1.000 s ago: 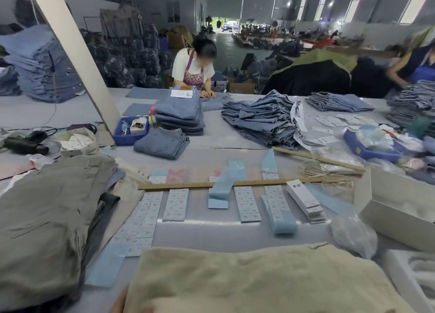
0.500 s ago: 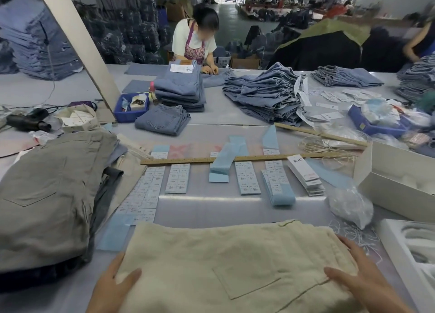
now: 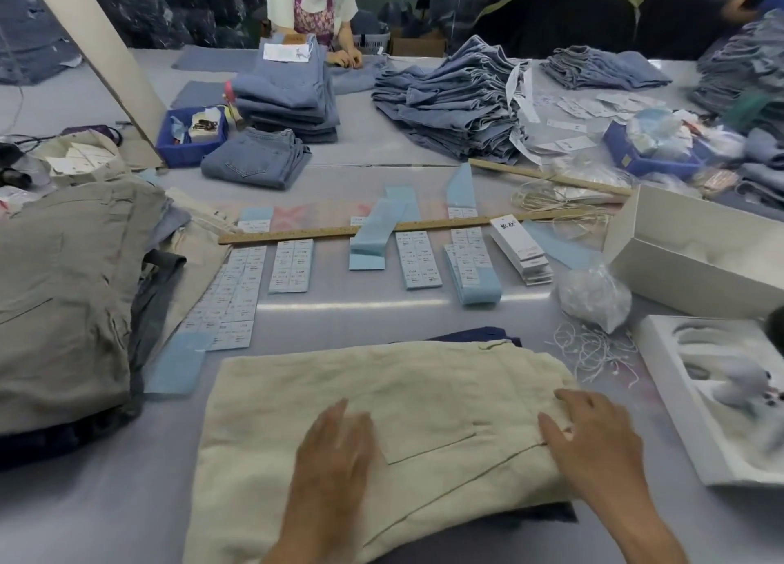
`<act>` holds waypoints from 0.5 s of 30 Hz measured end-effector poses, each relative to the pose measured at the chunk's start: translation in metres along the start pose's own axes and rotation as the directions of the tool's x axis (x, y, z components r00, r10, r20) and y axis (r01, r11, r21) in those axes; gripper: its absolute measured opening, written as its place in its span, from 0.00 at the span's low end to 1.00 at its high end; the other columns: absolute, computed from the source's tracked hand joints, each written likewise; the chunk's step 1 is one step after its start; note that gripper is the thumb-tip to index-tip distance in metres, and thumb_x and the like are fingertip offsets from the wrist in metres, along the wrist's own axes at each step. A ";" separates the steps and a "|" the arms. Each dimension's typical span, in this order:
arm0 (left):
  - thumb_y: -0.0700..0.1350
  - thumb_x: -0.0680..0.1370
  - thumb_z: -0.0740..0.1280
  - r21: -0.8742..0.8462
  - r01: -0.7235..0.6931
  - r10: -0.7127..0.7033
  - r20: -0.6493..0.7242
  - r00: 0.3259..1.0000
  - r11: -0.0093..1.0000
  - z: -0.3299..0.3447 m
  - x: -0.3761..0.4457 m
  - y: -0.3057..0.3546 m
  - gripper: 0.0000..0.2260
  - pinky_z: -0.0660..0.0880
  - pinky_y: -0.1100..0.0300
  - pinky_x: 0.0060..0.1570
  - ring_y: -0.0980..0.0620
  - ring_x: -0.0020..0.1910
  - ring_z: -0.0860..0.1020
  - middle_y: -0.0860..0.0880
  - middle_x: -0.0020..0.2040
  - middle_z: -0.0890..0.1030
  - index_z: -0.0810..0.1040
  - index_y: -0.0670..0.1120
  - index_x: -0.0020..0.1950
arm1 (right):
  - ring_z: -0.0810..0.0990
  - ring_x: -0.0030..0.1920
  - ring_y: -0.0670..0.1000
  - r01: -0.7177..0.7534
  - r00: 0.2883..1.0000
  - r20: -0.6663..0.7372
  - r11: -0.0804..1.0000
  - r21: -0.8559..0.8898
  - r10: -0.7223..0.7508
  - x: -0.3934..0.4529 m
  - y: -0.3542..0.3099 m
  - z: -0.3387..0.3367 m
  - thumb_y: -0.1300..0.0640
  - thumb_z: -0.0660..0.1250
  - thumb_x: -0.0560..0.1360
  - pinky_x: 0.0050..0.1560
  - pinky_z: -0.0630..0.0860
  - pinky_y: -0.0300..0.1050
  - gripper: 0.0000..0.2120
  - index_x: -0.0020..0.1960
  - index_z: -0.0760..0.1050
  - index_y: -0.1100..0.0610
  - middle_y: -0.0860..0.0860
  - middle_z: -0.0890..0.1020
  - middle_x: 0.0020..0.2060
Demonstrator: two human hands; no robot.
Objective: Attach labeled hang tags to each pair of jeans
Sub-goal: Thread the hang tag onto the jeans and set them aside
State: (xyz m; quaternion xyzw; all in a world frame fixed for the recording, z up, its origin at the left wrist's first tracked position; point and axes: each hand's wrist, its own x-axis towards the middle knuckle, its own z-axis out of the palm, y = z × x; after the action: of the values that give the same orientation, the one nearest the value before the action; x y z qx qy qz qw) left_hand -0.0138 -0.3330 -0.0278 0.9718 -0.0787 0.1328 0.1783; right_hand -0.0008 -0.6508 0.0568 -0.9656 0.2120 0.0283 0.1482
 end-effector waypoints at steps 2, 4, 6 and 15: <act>0.44 0.82 0.49 -0.023 -0.111 0.113 0.127 0.985 0.994 0.014 -0.002 0.044 0.24 0.67 0.44 0.65 0.29 0.60 0.80 0.39 0.65 0.80 0.84 0.44 0.62 | 0.72 0.66 0.57 -0.085 0.987 0.136 0.996 0.012 0.083 0.003 -0.002 0.000 0.42 0.65 0.78 0.63 0.70 0.51 0.28 0.75 0.67 0.49 0.53 0.75 0.66; 0.40 0.82 0.49 -0.027 -0.093 0.096 0.159 0.983 0.995 0.022 -0.007 0.058 0.24 0.74 0.35 0.61 0.23 0.59 0.77 0.39 0.65 0.80 0.84 0.44 0.62 | 0.76 0.62 0.56 -0.136 0.978 0.174 0.985 0.102 0.117 0.005 0.002 -0.008 0.40 0.68 0.76 0.57 0.72 0.48 0.31 0.75 0.66 0.50 0.52 0.79 0.60; 0.34 0.74 0.65 -0.067 -0.047 0.051 0.067 0.996 0.997 0.021 -0.004 0.056 0.19 0.74 0.27 0.55 0.21 0.62 0.74 0.39 0.67 0.79 0.84 0.43 0.62 | 0.79 0.56 0.53 -0.132 0.983 0.157 0.967 0.217 0.099 0.001 0.004 -0.020 0.44 0.72 0.74 0.51 0.71 0.45 0.30 0.73 0.70 0.49 0.47 0.81 0.53; 0.74 0.69 0.64 -0.726 0.436 -0.042 0.492 0.870 0.532 -0.026 0.078 0.133 0.28 0.78 0.63 0.46 0.62 0.48 0.80 0.58 0.48 0.81 0.73 0.64 0.65 | 0.79 0.55 0.40 0.406 0.905 -0.304 0.814 0.416 -0.297 -0.061 -0.023 -0.024 0.66 0.77 0.70 0.56 0.72 0.27 0.27 0.66 0.78 0.50 0.41 0.81 0.54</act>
State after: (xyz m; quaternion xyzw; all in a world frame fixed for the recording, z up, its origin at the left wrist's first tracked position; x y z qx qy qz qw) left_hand 0.0278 -0.4542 0.0614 0.7818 -0.0292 -0.1558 0.6030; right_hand -0.0467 -0.6138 0.0927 -0.9197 0.0444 -0.1611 0.3552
